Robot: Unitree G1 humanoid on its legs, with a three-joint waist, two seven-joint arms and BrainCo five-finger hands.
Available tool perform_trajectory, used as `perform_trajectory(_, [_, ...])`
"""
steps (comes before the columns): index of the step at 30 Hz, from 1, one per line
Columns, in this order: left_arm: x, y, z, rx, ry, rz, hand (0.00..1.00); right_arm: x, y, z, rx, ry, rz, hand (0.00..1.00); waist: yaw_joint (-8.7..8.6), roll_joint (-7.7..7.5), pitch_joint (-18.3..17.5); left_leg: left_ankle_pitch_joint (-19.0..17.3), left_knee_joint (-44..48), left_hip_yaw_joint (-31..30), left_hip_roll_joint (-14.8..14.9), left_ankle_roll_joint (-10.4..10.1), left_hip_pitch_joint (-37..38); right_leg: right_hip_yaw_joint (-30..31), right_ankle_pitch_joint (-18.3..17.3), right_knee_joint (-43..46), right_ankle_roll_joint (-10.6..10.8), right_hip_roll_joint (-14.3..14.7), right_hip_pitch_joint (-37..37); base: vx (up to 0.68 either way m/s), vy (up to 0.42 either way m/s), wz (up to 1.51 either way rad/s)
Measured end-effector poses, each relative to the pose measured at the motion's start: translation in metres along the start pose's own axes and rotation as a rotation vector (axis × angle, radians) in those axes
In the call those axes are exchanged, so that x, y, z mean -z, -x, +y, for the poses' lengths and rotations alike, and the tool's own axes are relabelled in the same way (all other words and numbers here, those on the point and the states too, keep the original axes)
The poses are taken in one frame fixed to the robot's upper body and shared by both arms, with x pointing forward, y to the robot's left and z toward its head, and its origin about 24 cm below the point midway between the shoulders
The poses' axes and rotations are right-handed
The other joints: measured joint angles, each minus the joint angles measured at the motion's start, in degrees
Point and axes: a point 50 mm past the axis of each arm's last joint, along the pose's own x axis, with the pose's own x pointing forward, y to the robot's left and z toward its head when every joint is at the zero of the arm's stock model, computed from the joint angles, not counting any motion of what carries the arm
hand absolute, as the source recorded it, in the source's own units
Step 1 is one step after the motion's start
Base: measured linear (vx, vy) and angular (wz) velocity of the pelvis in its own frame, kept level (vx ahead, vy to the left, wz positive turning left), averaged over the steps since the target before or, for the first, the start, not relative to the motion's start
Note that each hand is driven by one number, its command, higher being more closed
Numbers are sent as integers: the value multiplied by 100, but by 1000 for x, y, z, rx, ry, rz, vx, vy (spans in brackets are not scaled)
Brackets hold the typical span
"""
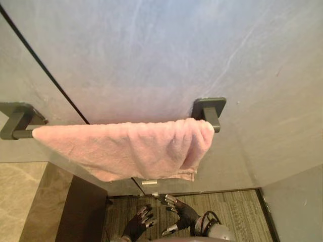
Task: Organize washtable
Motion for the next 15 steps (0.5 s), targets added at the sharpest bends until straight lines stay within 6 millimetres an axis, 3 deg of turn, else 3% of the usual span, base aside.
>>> perform_trajectory(2, [-32,0,-7,87,44,-131,0,-16,-7,-6,-22,-35,-89,0,-5,0,0,1,-2,-11,-8,1,152,-7,0,-1,0,-2,152,0,0,0])
perform_trajectory(8, [-87,-4,-22,163,83,-386,0,-64,-19,1,-78,-124,-330,0,-6,-5,-1,4,-5,-136,-43,13,152,-27,8,-24,2,11,172,-62,-19,4])
perform_trajectory(15, [-117,-3,-23,187,121,-544,0,-83,-23,-5,-83,-191,-429,0,-6,-11,-6,16,10,-134,-52,38,133,15,94,-27,-51,25,175,-86,-28,-3])
